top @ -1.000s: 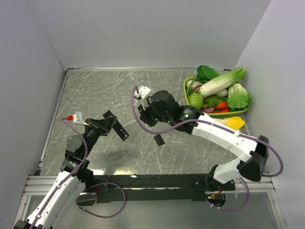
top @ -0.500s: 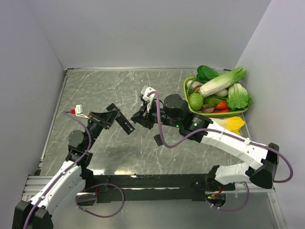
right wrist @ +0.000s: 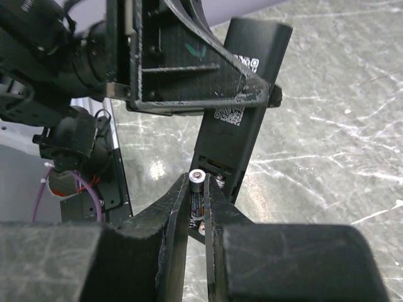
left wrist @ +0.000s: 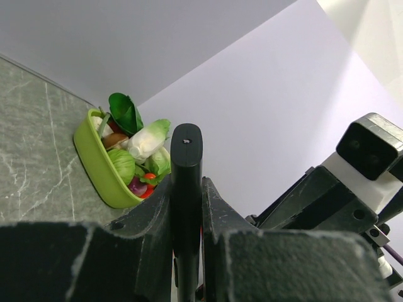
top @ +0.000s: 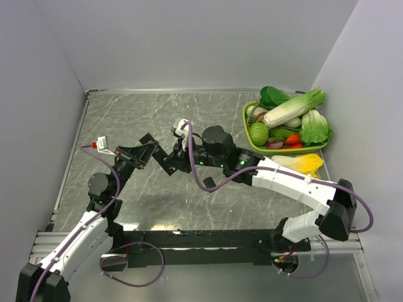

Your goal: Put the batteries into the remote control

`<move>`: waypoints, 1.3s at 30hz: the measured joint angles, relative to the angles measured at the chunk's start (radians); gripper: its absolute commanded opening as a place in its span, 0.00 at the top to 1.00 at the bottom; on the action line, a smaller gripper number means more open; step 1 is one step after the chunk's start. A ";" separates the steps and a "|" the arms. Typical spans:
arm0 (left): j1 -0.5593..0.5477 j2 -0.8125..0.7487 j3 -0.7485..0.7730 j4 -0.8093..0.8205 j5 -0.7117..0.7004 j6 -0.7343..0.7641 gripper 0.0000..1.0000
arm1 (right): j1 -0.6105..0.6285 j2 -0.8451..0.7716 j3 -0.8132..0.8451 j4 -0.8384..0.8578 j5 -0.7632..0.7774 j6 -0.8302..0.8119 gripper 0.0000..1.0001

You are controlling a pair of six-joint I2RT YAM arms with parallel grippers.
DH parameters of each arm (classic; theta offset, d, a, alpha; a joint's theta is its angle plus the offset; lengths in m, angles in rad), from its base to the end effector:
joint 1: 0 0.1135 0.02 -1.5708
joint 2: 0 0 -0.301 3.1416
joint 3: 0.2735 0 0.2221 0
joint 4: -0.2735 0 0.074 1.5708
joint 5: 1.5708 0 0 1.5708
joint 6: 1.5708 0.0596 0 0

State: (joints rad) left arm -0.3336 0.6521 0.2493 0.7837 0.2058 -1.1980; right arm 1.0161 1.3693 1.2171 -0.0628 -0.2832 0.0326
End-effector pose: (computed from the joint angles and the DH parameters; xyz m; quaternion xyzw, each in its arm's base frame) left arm 0.1130 -0.0521 0.3167 -0.1563 0.5419 -0.6125 0.5539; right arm 0.1483 0.2710 0.4073 -0.4421 0.6379 0.4060 0.4824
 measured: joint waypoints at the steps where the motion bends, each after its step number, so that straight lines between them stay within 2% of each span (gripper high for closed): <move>1: 0.000 0.000 0.000 0.002 0.000 0.000 0.98 | 0.000 0.005 0.000 0.002 0.000 0.003 1.00; 17: -0.004 0.000 0.000 0.018 -0.012 -0.028 0.98 | 0.008 0.025 0.000 0.020 0.005 0.023 1.00; 25: -0.004 0.000 -0.001 0.017 -0.036 -0.039 0.98 | 0.009 0.037 0.029 -0.035 0.021 0.026 1.00; 29: -0.004 0.000 -0.001 0.017 -0.046 -0.045 0.98 | 0.010 0.048 0.053 -0.061 0.029 0.031 0.94; 33: -0.005 0.000 -0.001 0.012 -0.047 -0.045 0.98 | 0.010 0.055 0.061 -0.072 0.032 0.033 0.82; 39: -0.006 0.000 -0.002 0.001 -0.048 -0.046 0.98 | 0.012 0.074 0.079 -0.084 0.034 0.035 0.79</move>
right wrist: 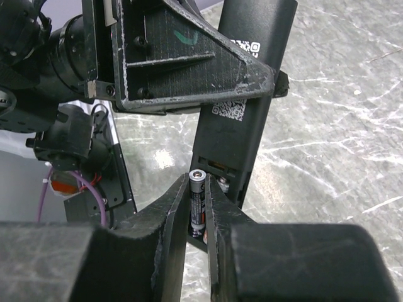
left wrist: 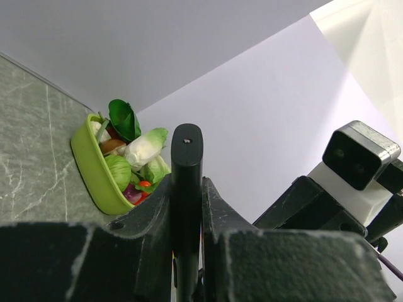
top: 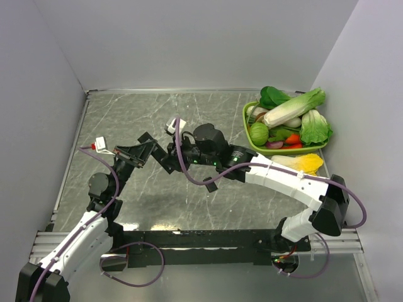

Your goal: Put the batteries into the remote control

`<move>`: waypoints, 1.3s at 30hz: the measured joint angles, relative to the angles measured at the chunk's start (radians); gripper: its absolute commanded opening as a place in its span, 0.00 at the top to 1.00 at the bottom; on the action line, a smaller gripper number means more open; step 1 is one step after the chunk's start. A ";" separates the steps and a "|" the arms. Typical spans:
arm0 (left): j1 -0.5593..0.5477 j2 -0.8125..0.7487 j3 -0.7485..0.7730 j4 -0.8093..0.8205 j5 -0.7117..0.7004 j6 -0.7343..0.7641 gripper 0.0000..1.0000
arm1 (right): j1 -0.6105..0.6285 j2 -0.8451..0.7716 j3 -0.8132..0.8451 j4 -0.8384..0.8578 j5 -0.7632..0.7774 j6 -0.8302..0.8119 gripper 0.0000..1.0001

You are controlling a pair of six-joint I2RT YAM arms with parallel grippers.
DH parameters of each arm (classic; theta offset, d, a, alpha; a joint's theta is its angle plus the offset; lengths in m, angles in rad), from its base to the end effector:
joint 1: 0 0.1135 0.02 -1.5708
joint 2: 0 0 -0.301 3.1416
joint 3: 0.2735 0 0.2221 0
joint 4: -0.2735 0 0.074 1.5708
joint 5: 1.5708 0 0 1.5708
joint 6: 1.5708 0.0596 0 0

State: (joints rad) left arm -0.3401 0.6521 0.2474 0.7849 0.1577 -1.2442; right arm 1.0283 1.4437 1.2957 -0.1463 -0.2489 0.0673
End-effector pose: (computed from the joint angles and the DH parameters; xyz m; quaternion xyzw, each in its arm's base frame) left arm 0.1141 -0.0503 0.3164 -0.1855 0.5314 -0.6186 0.5483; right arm 0.1569 0.2887 0.4017 -0.4339 0.6725 0.3930 0.4528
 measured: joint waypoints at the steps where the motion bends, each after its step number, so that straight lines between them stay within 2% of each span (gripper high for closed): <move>1: 0.000 0.000 -0.001 0.000 -0.003 -0.002 0.98 | 0.000 0.006 0.006 -0.001 0.000 0.000 0.78; 8: -0.001 0.000 -0.009 -0.006 -0.021 -0.012 0.98 | 0.005 0.032 0.015 -0.008 0.005 0.010 0.68; 17: -0.002 0.000 -0.009 -0.027 -0.031 -0.024 0.98 | 0.010 0.033 0.025 -0.027 0.022 0.017 0.61; 30: -0.002 0.000 -0.009 -0.052 -0.043 -0.032 0.98 | 0.013 0.031 0.040 -0.046 0.042 0.001 0.56; 39: -0.004 -0.002 -0.009 -0.055 -0.033 -0.051 0.98 | -0.001 0.026 0.080 -0.067 0.064 -0.084 0.52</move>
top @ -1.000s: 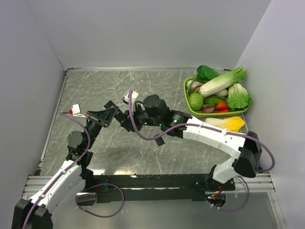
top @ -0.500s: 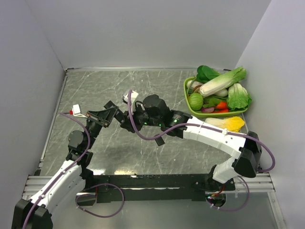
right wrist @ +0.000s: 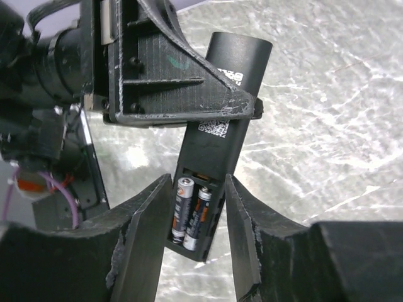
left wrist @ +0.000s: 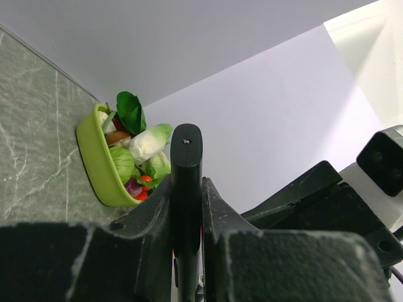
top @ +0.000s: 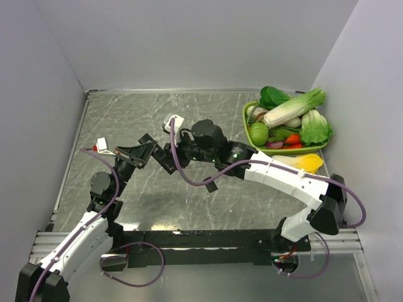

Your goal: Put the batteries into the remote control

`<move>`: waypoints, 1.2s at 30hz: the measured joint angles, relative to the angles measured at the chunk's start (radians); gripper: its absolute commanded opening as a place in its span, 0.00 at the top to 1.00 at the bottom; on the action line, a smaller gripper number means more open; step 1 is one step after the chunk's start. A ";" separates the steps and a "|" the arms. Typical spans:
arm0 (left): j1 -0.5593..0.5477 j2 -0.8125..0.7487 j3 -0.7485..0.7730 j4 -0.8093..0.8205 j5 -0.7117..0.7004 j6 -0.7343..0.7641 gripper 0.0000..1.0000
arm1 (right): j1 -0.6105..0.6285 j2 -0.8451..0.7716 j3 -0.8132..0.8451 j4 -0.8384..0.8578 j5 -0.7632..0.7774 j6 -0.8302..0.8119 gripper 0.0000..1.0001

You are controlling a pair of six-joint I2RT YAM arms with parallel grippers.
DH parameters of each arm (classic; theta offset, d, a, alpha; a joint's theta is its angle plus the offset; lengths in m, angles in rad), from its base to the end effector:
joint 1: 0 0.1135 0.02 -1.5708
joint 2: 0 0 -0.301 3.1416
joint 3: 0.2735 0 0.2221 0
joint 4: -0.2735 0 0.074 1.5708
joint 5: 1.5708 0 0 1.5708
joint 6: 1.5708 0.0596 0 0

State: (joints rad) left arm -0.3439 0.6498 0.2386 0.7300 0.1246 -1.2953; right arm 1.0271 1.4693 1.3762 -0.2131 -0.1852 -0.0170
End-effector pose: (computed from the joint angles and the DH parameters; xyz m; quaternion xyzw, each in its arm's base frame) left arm 0.1168 -0.0497 0.3069 -0.2229 0.5430 -0.6160 0.5254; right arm 0.1636 0.2919 0.4128 -0.4479 0.6690 0.3500 0.4789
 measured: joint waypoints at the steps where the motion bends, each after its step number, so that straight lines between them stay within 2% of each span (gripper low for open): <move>1: 0.000 0.000 0.000 -0.002 0.003 -0.002 0.98 | -0.007 -0.003 0.002 -0.008 -0.021 -0.021 0.52; 8: 0.000 0.010 0.001 -0.008 0.040 -0.007 0.98 | -0.097 -0.035 0.035 -0.100 -0.237 -0.267 0.53; 19: -0.001 0.048 0.037 -0.055 0.101 -0.002 0.98 | -0.124 -0.080 0.035 -0.180 -0.546 -0.635 0.54; 25: -0.001 0.055 0.047 -0.065 0.129 0.010 0.98 | -0.129 -0.011 0.124 -0.279 -0.605 -0.741 0.58; 28: -0.001 0.055 0.059 -0.073 0.140 0.027 0.98 | -0.129 0.014 0.136 -0.287 -0.609 -0.762 0.62; 36: -0.002 0.055 0.074 -0.093 0.150 0.062 0.98 | -0.129 0.090 0.202 -0.340 -0.607 -0.789 0.65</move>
State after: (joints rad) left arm -0.3458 0.7048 0.3130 0.6369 0.2741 -1.2331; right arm 0.8986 1.5589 1.5780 -0.5533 -0.7925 -0.8059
